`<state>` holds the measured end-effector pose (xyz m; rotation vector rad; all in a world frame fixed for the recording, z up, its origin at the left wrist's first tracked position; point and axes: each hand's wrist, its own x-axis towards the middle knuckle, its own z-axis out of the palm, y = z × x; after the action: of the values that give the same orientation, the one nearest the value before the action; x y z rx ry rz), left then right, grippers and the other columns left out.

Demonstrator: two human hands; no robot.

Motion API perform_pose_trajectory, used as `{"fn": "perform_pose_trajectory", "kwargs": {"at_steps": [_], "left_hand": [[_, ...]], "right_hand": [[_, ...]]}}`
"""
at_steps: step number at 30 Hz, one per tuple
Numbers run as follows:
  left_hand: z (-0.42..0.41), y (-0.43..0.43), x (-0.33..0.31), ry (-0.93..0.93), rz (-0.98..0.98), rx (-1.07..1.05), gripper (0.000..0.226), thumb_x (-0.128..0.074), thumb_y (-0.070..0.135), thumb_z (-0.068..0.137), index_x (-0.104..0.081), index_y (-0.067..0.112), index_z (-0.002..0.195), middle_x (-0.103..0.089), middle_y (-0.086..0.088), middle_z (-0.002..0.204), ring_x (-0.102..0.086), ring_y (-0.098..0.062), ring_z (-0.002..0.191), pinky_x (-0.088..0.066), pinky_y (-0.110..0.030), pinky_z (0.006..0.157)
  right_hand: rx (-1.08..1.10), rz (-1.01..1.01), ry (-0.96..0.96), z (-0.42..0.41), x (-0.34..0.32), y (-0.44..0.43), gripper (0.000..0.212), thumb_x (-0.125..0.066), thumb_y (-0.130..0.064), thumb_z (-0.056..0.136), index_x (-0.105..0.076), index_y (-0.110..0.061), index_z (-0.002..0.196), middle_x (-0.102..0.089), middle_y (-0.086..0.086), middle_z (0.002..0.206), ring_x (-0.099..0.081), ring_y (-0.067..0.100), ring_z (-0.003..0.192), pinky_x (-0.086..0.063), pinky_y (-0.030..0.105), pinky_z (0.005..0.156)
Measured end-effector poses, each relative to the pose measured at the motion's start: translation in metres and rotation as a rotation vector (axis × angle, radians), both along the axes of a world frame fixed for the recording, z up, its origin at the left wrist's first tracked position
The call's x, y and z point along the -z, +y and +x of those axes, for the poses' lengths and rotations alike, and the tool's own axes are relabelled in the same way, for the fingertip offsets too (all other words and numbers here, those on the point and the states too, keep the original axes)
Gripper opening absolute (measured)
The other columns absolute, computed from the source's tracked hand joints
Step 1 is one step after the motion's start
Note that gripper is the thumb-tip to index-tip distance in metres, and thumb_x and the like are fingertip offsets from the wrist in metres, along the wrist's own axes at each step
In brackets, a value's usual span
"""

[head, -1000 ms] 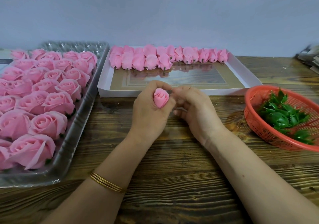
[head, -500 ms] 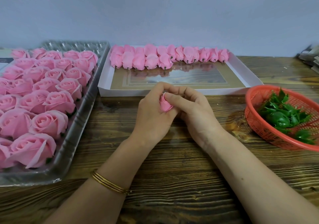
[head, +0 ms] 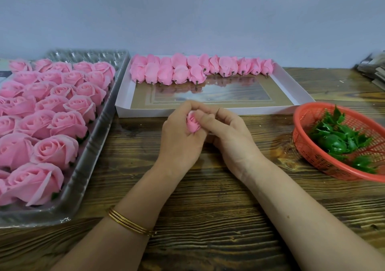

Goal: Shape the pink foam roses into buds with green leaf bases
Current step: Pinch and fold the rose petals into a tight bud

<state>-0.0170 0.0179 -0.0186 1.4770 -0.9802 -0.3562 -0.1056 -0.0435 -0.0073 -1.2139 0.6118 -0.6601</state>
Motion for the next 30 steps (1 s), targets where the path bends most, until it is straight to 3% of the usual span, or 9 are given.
{"fn": "perform_pose_trajectory", "kwargs": {"at_steps": [2, 4, 7, 10, 12, 17, 24, 30], "left_hand": [[0.002, -0.001, 0.000, 0.038, -0.035, -0.060, 0.018, -0.070, 0.012, 0.087, -0.062, 0.027, 0.082, -0.068, 0.006, 0.077, -0.065, -0.012, 0.073, -0.055, -0.030, 0.069], [0.004, -0.002, -0.001, 0.105, -0.078, -0.101, 0.013, -0.072, 0.012, 0.087, -0.063, 0.022, 0.083, -0.065, 0.008, 0.072, -0.062, -0.004, 0.065, -0.052, -0.021, 0.063], [0.005, -0.002, -0.003, 0.205, -0.127, -0.124, 0.011, -0.070, 0.008, 0.088, -0.063, 0.015, 0.083, -0.059, 0.007, 0.063, -0.054, 0.001, 0.053, -0.046, -0.012, 0.054], [0.004, -0.004, -0.003, 0.279, -0.147, -0.129, 0.015, -0.069, 0.008, 0.088, -0.061, 0.018, 0.080, -0.058, 0.008, 0.064, -0.052, -0.002, 0.055, -0.048, -0.019, 0.057], [0.004, -0.004, -0.003, 0.329, -0.161, -0.111, 0.015, -0.068, 0.007, 0.089, -0.060, 0.016, 0.080, -0.057, 0.010, 0.057, -0.052, -0.002, 0.051, -0.049, -0.019, 0.053], [0.001, -0.002, -0.005, 0.439, -0.202, -0.045, 0.012, -0.066, 0.005, 0.090, -0.058, 0.013, 0.084, -0.056, 0.007, 0.050, -0.055, -0.003, 0.047, -0.048, -0.016, 0.048], [0.000, -0.003, -0.005, 0.480, -0.217, 0.011, 0.012, -0.071, 0.008, 0.086, -0.060, 0.013, 0.089, -0.059, 0.006, 0.054, -0.057, -0.004, 0.051, -0.050, -0.016, 0.052], [0.001, -0.003, -0.005, 0.475, -0.193, 0.074, 0.015, -0.072, 0.007, 0.084, -0.062, 0.014, 0.092, -0.059, 0.005, 0.054, -0.057, -0.006, 0.051, -0.050, -0.018, 0.053]], "right_hand": [[0.027, 0.007, 0.011, 0.002, 0.001, -0.001, 0.024, -0.064, -0.031, 0.086, -0.069, -0.008, 0.092, -0.070, 0.007, 0.084, -0.065, 0.019, 0.081, -0.051, 0.033, 0.076], [0.046, 0.037, -0.013, 0.004, 0.002, -0.003, 0.018, -0.052, -0.018, 0.095, -0.065, -0.007, 0.092, -0.065, -0.001, 0.072, -0.059, 0.014, 0.071, -0.047, 0.028, 0.066], [-0.004, -0.046, 0.058, 0.003, 0.003, -0.002, 0.021, -0.047, 0.009, 0.084, -0.063, -0.001, 0.091, -0.064, 0.007, 0.075, -0.057, 0.021, 0.074, -0.048, 0.028, 0.066], [-0.055, -0.209, 0.114, 0.001, 0.003, 0.001, 0.033, -0.054, 0.023, 0.074, -0.063, -0.005, 0.087, -0.064, 0.008, 0.078, -0.060, 0.019, 0.075, -0.052, 0.028, 0.074], [-0.069, -0.270, 0.116, 0.001, 0.005, 0.002, 0.034, -0.063, 0.023, 0.073, -0.062, -0.006, 0.089, -0.065, 0.007, 0.078, -0.060, 0.016, 0.074, -0.052, 0.026, 0.075], [-0.062, -0.365, 0.137, 0.003, 0.007, 0.005, 0.029, -0.077, 0.012, 0.071, -0.060, 0.009, 0.094, -0.062, 0.016, 0.081, -0.056, 0.018, 0.073, -0.049, 0.021, 0.067], [-0.028, -0.415, 0.098, 0.004, 0.007, 0.007, 0.031, -0.078, 0.012, 0.071, -0.055, -0.009, 0.073, -0.058, -0.004, 0.063, -0.051, 0.001, 0.057, -0.044, 0.012, 0.058], [-0.066, -0.412, 0.081, 0.000, 0.006, 0.003, 0.024, -0.076, 0.011, 0.073, -0.058, -0.006, 0.072, -0.053, -0.008, 0.060, -0.049, 0.006, 0.062, -0.043, 0.016, 0.062]]}}
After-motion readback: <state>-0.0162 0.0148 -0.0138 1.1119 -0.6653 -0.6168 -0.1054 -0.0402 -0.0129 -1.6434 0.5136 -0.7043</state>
